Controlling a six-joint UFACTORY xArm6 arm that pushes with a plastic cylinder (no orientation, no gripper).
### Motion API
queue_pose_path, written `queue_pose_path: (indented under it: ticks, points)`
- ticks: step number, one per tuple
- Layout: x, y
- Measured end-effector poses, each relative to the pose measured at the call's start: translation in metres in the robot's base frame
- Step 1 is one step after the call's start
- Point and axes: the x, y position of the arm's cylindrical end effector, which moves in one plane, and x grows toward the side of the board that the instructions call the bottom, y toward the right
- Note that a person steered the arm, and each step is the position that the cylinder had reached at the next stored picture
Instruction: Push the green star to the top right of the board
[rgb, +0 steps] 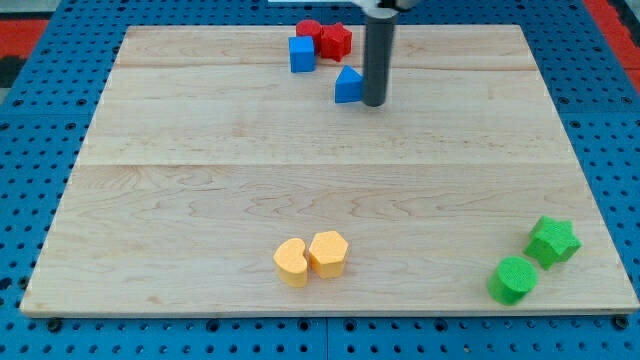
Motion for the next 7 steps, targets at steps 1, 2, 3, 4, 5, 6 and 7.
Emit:
queue_pose_path:
  ticks: [1,2,3,4,5,6,7]
  points:
    - [-0.028,-0.041]
    - [0.004,-0.011]
    - [0.007,-0.072]
    - [-0.014,-0.101]
    - [-0.052,-0.103]
    - [-0.011,-0.042]
    - [0.073,0.046]
